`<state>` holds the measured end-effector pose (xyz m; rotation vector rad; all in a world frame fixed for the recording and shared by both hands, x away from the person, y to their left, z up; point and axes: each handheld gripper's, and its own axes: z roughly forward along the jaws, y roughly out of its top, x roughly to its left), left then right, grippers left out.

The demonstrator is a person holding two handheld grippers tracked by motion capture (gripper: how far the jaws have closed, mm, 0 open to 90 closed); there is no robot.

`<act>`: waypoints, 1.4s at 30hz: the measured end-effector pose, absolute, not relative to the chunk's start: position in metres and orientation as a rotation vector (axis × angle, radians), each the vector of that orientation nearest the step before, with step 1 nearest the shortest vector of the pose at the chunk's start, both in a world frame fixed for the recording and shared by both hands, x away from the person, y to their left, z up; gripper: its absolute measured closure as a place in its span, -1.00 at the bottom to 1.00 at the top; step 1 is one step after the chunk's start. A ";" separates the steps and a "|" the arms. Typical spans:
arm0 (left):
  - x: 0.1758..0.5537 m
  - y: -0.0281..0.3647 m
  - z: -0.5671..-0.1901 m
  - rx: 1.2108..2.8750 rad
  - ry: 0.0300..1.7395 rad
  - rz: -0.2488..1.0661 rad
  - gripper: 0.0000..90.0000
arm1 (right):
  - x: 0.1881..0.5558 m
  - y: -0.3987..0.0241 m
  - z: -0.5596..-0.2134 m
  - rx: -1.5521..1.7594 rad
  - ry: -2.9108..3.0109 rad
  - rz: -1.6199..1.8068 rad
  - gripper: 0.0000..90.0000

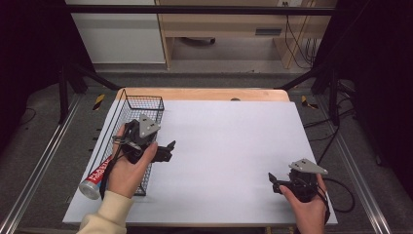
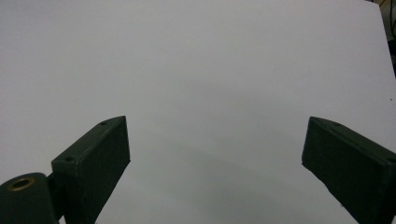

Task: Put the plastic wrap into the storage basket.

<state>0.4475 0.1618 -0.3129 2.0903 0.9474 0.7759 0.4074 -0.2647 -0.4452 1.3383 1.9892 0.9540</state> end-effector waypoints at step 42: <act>0.440 0.101 -0.397 2.075 0.822 0.526 -0.89 | 0.407 -0.264 -0.445 1.339 1.990 0.955 -0.82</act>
